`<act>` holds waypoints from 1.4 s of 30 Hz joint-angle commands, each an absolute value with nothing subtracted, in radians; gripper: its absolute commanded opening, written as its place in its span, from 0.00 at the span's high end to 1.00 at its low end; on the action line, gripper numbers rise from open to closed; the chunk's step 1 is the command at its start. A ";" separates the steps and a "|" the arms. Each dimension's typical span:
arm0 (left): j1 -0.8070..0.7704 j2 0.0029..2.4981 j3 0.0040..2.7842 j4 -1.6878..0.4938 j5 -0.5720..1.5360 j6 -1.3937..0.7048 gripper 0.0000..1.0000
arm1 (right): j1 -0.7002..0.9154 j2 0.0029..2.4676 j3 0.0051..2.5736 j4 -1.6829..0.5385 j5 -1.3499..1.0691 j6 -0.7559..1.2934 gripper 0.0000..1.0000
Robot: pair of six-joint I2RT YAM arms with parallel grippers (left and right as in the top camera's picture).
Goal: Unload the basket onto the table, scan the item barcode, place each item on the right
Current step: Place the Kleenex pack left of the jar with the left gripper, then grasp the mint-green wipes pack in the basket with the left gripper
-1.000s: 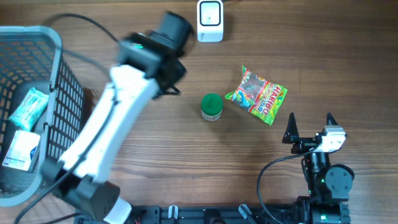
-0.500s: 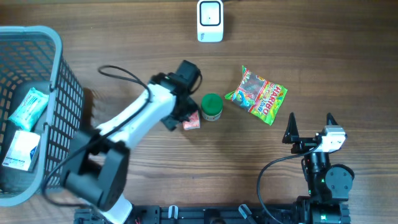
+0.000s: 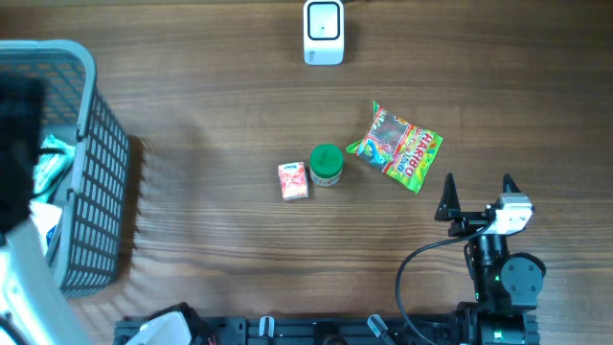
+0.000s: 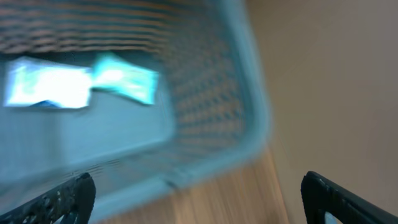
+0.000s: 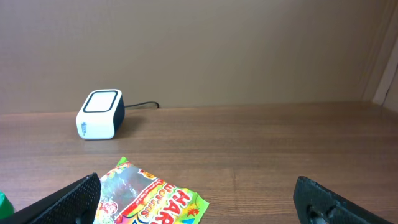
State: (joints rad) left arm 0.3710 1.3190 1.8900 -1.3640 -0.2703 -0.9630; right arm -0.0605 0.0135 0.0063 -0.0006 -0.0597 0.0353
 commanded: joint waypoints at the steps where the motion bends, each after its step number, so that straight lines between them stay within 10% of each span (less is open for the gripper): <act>1: 0.521 1.452 1.881 -1.392 -0.238 -1.144 0.00 | -0.058 0.007 0.005 0.002 -0.068 0.027 0.00; 16: 0.575 2.031 1.880 -1.279 -0.245 -1.721 0.00 | -0.058 0.007 0.005 0.002 -0.068 0.027 0.00; 34: 0.647 2.292 1.873 -1.204 -0.258 -1.675 0.02 | -0.058 0.007 0.005 0.002 -0.068 0.027 0.00; 37: 0.647 2.308 1.853 -1.222 -0.247 -1.625 0.55 | -0.058 0.007 0.005 0.002 -0.068 0.027 0.00; 42: 0.649 2.276 1.853 -1.258 -0.248 -1.499 0.83 | -0.058 0.007 0.005 0.002 -0.068 0.027 0.00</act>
State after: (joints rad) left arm 0.6418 2.2669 1.8786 -1.2369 -0.2577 -1.6173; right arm -0.0605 0.0135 0.0063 -0.0006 -0.0597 0.0353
